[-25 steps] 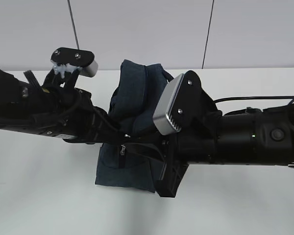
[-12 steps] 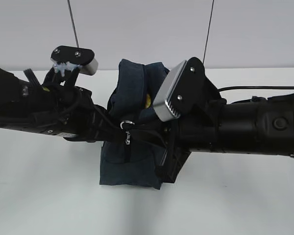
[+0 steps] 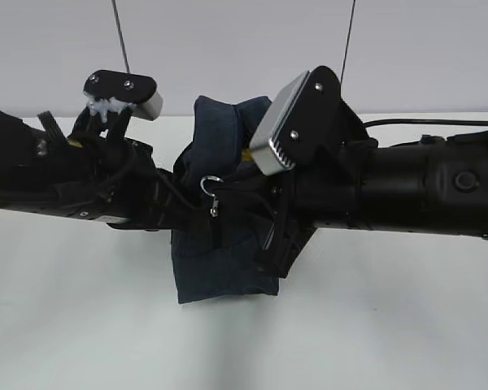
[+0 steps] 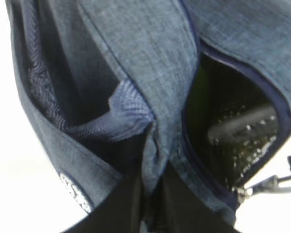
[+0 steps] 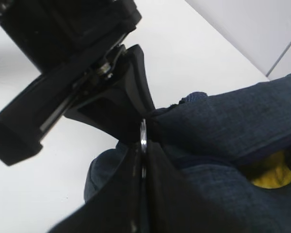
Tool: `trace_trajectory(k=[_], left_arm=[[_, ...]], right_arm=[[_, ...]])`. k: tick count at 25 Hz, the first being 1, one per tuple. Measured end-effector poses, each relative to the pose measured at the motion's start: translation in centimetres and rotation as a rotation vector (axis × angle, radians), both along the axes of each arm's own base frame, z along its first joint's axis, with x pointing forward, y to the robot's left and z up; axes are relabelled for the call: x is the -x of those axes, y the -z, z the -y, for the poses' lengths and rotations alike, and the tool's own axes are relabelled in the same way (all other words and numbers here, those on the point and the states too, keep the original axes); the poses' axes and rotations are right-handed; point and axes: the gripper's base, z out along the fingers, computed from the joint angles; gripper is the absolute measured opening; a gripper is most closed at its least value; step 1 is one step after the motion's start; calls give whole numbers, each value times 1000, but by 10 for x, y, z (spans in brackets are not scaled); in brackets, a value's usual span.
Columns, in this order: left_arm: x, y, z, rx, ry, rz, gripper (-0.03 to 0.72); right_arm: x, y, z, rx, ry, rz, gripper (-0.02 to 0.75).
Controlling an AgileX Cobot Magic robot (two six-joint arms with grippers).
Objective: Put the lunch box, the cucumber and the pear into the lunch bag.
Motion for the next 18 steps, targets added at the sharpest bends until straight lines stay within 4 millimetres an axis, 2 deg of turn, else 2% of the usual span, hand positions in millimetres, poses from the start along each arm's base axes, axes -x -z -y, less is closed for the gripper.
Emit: trace_trajectory(k=[6,14,18], left_arm=[[-1,-3,2,8,-1,9,4],[0,-3,2,12,1,4,4],[3,-11,0,28,0,22,4]], right_arm=[[2,-11,8,30,55,31,0],[5,-9,7,32,42,-22,0],[9,-12,6,17,12,-52,0]])
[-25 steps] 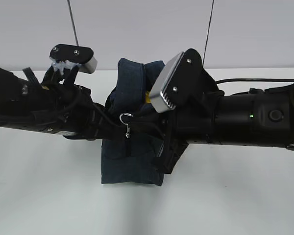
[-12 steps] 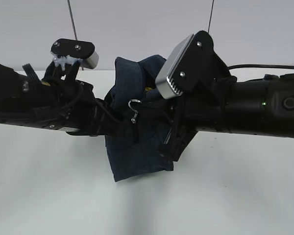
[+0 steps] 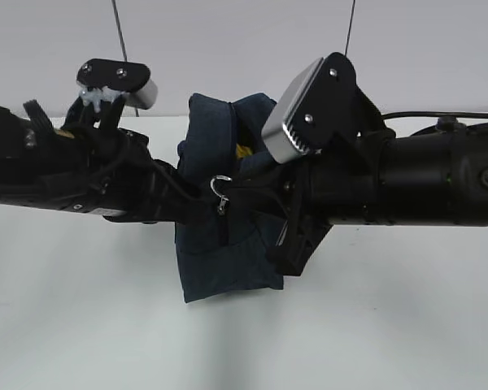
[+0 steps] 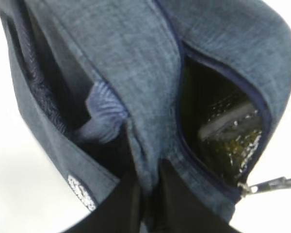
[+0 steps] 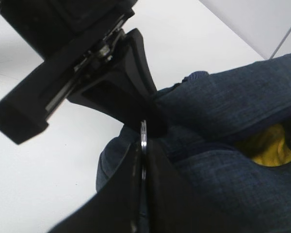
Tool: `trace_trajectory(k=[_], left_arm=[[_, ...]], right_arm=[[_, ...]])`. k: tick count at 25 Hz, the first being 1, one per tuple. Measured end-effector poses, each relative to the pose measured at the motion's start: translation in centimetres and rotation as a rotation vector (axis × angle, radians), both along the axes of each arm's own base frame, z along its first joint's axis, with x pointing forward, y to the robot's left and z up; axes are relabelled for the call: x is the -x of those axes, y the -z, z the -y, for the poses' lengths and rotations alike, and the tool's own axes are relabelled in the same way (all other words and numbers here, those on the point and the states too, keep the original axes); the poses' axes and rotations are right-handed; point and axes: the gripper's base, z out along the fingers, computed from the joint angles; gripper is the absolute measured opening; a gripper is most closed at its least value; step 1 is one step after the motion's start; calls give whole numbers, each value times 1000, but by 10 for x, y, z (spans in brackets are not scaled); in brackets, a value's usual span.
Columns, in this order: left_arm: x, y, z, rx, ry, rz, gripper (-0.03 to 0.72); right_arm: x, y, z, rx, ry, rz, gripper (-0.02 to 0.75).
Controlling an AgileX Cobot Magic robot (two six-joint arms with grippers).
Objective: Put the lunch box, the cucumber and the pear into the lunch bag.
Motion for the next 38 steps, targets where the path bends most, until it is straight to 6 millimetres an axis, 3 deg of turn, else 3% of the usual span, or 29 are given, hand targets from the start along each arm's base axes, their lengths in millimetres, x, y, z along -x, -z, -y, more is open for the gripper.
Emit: trace_trajectory(k=[9,19,28,38], left_arm=[[8,-11,-4,21,15,4,59],[18,-4,-3,-10,90,-102,392],[29,-16,-6,-7,139,-113,412],[30,-15,-7,-25,152,-109,353]], right_arm=[[4,0,-2,-25,-30,-49,0],[5,5,-5,-36,-61,-94,0],[6,1,-5,-41,-64,-79,0],[14,-18,0,-68,-66,-19,0]])
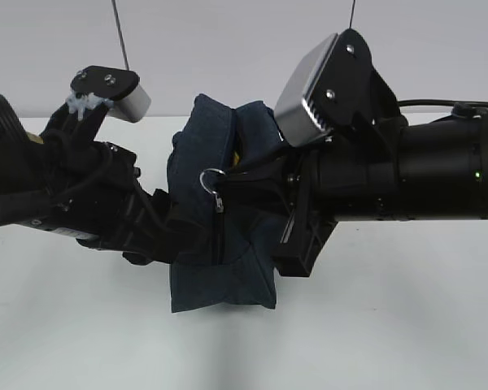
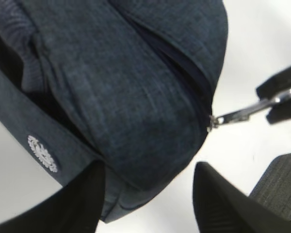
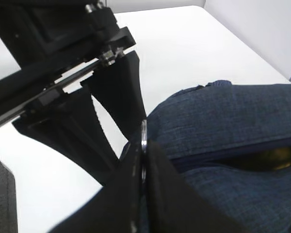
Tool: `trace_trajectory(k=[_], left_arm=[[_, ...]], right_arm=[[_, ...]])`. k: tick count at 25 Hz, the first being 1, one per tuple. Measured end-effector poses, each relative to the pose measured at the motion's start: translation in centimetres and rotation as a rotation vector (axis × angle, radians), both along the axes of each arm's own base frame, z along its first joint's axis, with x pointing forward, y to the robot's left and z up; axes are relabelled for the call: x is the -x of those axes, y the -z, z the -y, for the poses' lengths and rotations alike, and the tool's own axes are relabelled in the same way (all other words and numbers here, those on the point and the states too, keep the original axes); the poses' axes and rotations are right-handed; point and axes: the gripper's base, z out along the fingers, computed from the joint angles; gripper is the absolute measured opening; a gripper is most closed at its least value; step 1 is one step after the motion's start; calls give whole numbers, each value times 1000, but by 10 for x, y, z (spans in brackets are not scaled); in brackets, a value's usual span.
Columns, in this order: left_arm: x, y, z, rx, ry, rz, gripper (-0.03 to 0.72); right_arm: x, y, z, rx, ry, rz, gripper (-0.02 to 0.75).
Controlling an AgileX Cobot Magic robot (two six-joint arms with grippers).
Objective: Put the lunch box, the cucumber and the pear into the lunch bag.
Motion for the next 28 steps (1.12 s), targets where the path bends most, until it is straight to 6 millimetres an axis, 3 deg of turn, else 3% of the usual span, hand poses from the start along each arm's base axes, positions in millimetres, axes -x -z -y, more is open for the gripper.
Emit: trace_trajectory(k=[15,20,28], left_arm=[[-2,-2,1,25,-29,12,201],[-3,-2,1,28,-31,14,40],[-1,-1,1,19,-17,-2,12]], right_arm=[[2,0,-1,-7,-15,-22,0],[2,0,-1,-6,-15,-23,0],[2,0,-1,-7,-17,-24,0]])
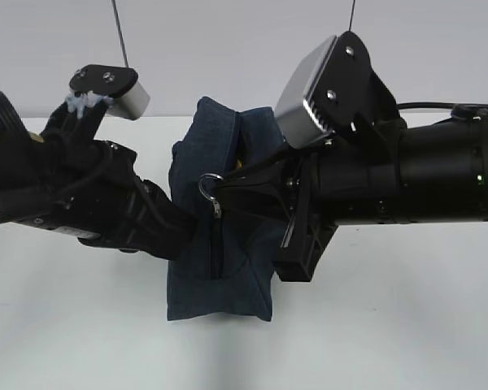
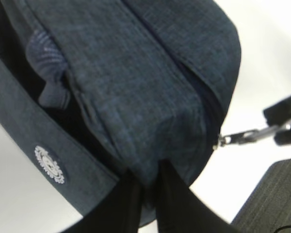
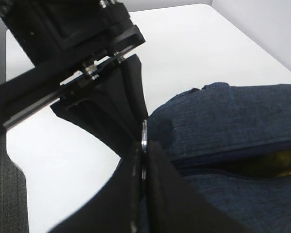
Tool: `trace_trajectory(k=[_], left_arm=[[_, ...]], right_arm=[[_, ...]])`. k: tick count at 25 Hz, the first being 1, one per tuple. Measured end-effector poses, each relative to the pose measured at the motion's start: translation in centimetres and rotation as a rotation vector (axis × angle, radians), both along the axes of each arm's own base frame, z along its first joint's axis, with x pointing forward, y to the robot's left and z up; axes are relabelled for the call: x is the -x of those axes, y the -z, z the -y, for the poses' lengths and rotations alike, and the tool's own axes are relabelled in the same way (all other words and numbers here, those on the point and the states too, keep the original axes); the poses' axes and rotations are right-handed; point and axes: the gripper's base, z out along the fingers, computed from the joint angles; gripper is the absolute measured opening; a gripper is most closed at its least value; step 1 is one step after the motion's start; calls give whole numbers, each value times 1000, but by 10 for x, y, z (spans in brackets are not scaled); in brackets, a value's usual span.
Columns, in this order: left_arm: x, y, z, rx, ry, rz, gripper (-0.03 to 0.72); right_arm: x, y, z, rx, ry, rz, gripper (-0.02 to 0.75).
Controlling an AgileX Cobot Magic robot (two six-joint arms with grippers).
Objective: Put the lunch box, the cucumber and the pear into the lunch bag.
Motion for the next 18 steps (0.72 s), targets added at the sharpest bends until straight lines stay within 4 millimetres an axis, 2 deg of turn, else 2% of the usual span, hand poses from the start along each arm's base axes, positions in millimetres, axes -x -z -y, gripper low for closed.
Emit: trace_trajectory(k=[15,18], left_arm=[[7,5,-2,-59,71,-50,11],[6,12,0,-78,83,-79,9]], right_arm=[[-3,0,2,27,27,47,0],[-4,-1,3,29,35,59,0]])
